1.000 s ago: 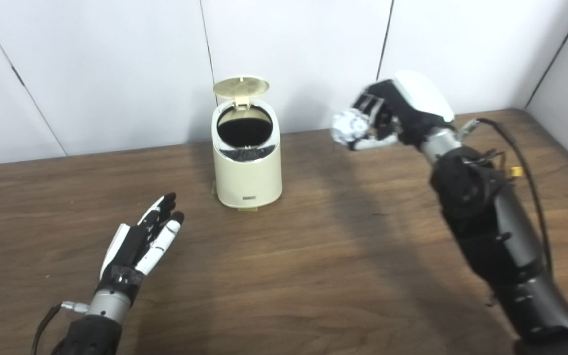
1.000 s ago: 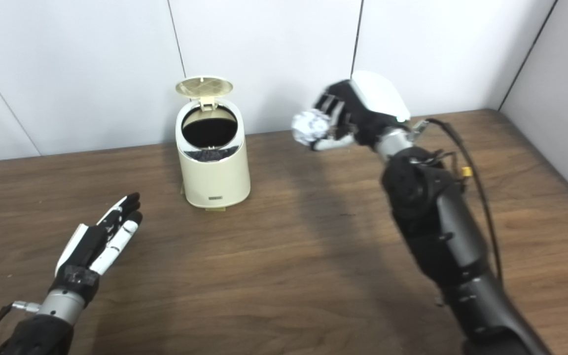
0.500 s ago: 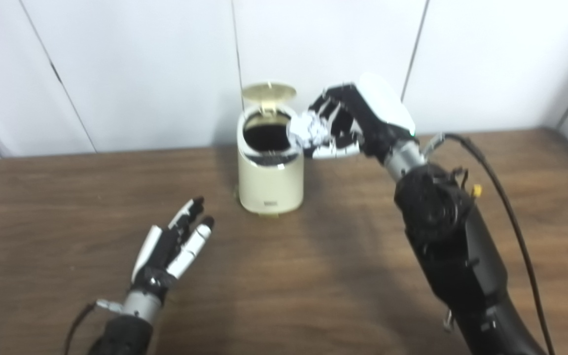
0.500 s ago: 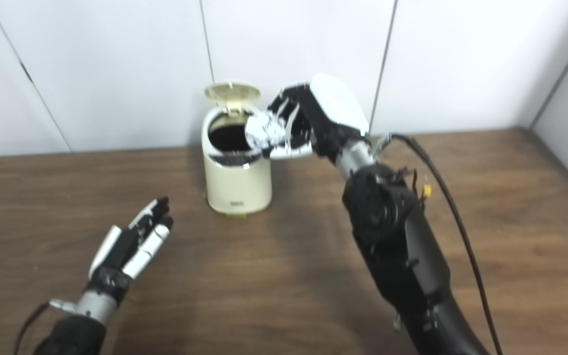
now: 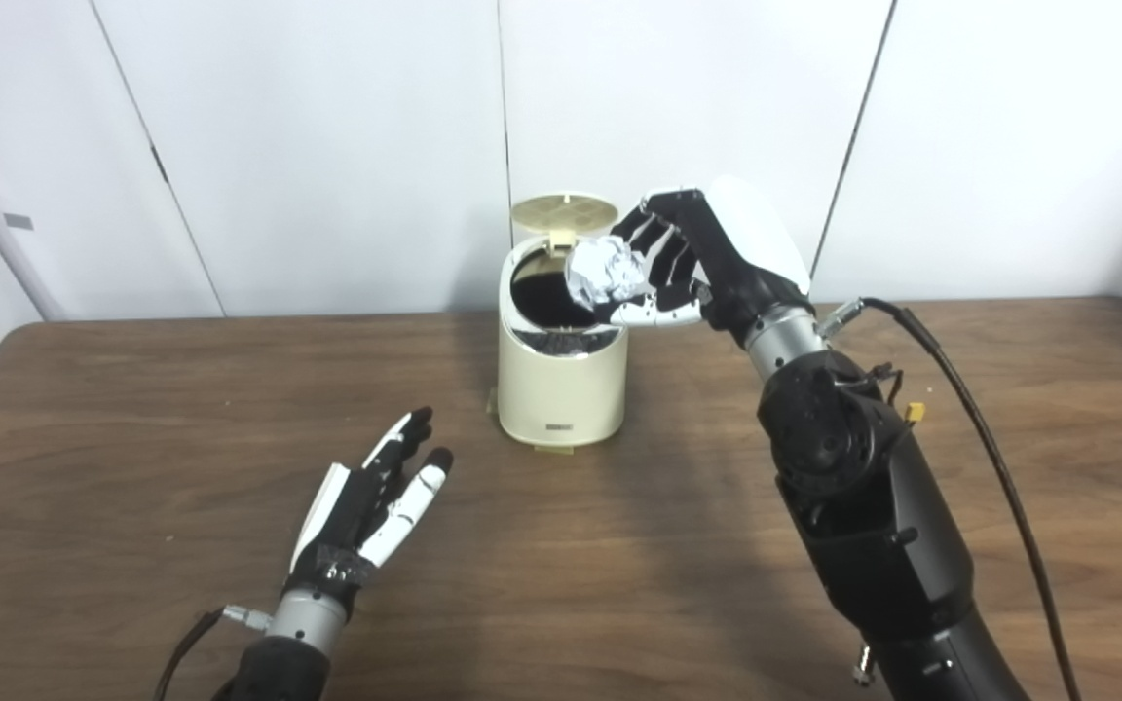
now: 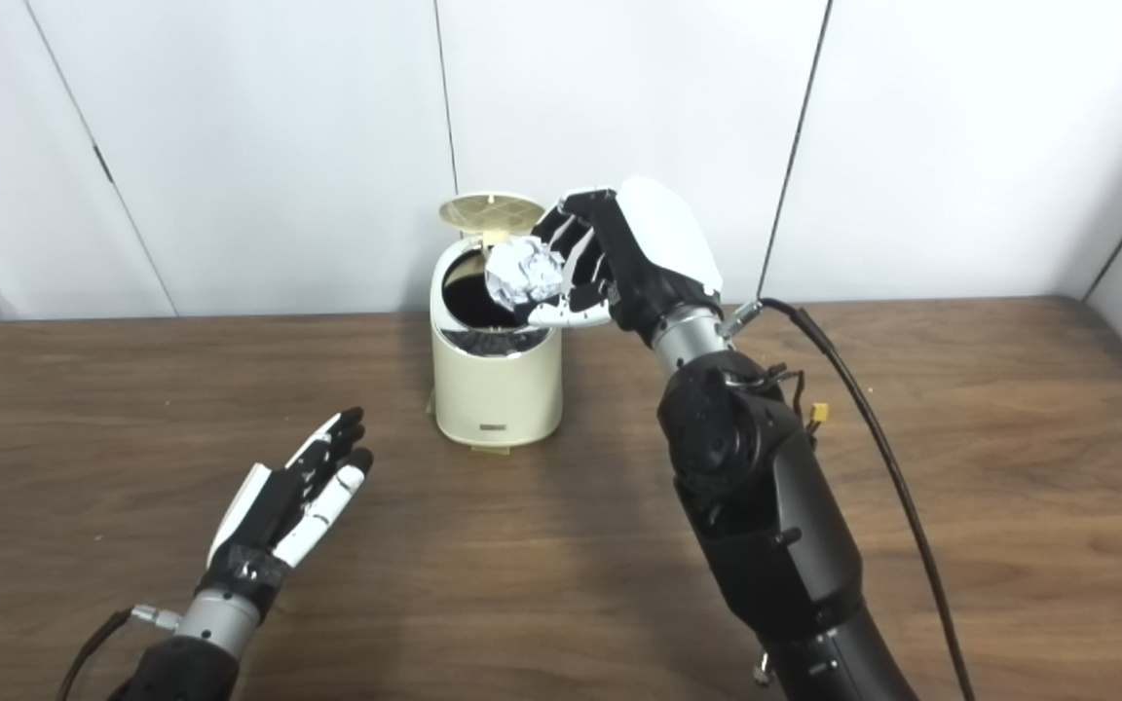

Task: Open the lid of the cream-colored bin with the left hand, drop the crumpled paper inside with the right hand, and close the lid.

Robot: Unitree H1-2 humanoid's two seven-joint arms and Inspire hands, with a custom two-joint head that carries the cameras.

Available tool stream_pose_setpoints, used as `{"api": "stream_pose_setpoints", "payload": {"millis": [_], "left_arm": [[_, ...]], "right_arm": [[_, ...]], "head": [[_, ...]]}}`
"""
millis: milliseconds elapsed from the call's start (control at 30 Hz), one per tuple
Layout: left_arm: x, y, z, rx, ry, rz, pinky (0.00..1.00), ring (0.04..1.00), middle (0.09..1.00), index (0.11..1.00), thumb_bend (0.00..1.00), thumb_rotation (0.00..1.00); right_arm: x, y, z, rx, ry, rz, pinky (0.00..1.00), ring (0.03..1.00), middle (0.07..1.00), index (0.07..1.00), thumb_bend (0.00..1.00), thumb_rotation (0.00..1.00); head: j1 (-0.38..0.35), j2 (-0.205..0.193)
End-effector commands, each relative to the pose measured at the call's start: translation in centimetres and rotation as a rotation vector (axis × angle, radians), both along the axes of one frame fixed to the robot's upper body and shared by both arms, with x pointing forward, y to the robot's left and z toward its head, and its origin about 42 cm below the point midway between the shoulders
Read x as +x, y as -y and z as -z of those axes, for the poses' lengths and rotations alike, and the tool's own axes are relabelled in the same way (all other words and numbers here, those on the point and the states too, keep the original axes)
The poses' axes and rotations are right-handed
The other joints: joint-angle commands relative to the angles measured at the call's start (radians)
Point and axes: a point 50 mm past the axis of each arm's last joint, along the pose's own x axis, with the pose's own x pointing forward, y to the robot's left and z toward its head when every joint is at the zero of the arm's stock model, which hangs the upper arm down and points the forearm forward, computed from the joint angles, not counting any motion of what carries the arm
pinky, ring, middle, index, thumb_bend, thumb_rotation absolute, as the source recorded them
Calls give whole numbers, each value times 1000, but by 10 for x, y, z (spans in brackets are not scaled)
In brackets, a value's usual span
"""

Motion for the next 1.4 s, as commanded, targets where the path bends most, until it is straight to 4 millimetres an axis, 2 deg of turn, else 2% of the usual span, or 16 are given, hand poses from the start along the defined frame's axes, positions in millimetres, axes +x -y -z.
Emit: {"api": "stream_pose_setpoints", "payload": {"millis": [0,300,600,1367], "left_arm": [[6,7,-6,6,25,14,965,968,951,991,541,793],[4,10,-6,-13,22,6,973,972,954,993,525,771],[3,10,-7,-7,24,2,968,968,951,991,527,778],[2,11,-5,-16,24,-7,955,963,950,991,547,785]], "right_arm": [[6,-6,-26,17,111,-14,335,384,490,509,517,0],[20,-14,-16,28,93,-13,320,367,484,534,513,0],[26,-19,-9,23,54,-14,326,368,481,531,513,0],[51,-33,-7,47,38,0,321,372,487,530,513,0]], "head": [[-1,0],[9,-2],[9,0],[-1,6]]}}
